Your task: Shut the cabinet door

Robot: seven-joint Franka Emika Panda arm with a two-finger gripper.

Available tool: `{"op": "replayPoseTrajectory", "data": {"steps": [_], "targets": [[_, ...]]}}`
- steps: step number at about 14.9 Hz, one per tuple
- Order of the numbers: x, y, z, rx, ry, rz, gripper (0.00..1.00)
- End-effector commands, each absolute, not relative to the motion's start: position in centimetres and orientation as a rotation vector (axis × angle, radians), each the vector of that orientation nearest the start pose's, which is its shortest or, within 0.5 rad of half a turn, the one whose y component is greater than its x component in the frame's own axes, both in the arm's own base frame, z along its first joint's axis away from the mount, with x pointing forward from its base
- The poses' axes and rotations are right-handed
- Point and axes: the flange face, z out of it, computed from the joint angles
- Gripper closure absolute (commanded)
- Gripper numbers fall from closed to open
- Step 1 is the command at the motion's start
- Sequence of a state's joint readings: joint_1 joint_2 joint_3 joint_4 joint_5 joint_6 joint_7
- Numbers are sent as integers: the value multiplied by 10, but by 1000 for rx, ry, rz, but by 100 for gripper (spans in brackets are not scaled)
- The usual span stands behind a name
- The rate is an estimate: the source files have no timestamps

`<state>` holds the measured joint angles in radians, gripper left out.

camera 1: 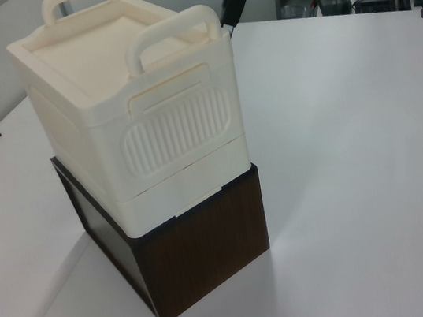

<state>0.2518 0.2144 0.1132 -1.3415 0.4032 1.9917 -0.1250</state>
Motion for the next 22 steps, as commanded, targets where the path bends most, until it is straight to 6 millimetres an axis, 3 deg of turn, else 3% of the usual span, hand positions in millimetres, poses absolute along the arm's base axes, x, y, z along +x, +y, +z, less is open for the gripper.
{"op": "replayPoseTrajectory", "data": {"steps": [1,4,7,12,13,19,22], "targets": [[609,249,653,-2560,-546,-530,100],[618,252,645,-2549,-524,-559,100],[622,273,640,-2519,-525,-633,100],[624,262,641,-2533,-535,-641,100],[625,252,637,-2555,-536,-601,100],[627,140,609,-2882,-500,-300,100],[619,79,600,-3062,-343,-201,100]]}}
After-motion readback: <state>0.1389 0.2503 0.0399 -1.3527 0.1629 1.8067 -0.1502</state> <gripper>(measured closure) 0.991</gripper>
